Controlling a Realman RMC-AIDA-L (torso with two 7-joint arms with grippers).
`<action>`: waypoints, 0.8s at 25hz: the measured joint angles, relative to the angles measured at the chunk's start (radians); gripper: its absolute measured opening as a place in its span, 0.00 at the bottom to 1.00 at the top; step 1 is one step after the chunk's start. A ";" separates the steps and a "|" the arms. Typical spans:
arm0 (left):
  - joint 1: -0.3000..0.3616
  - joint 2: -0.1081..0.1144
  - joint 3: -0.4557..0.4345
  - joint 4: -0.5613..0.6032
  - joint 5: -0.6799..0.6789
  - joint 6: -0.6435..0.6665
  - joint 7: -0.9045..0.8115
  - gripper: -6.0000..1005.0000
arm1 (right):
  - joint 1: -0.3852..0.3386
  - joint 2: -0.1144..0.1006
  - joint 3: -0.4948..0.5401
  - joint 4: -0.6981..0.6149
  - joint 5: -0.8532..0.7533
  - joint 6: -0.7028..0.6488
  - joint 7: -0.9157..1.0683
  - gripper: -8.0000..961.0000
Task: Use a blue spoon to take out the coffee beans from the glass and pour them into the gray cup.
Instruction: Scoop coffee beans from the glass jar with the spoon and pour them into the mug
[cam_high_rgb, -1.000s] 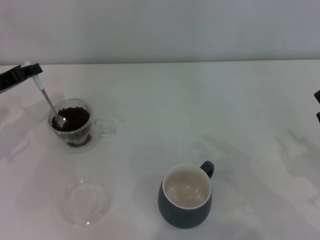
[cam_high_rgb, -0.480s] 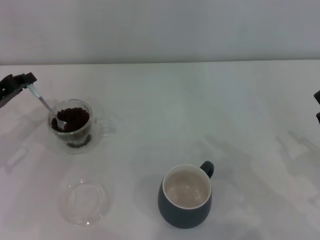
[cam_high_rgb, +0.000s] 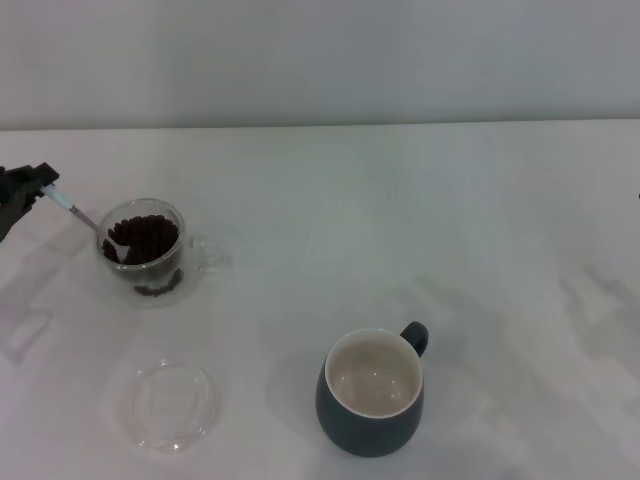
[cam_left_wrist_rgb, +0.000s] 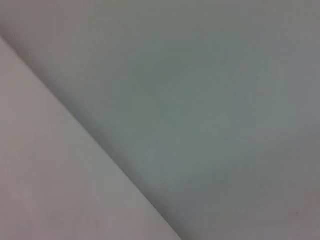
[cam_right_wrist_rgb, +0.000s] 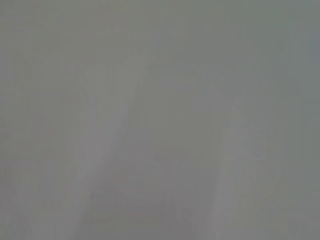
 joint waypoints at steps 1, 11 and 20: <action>0.002 -0.003 -0.002 -0.002 -0.007 0.001 -0.002 0.13 | -0.001 0.000 0.000 -0.001 0.000 0.000 0.000 0.37; 0.026 -0.013 -0.012 -0.017 -0.097 0.045 -0.005 0.13 | -0.002 -0.002 0.002 -0.006 0.004 -0.003 0.000 0.37; 0.037 -0.018 -0.012 -0.018 -0.134 0.070 0.000 0.13 | -0.002 -0.003 0.007 -0.012 0.006 -0.008 0.000 0.37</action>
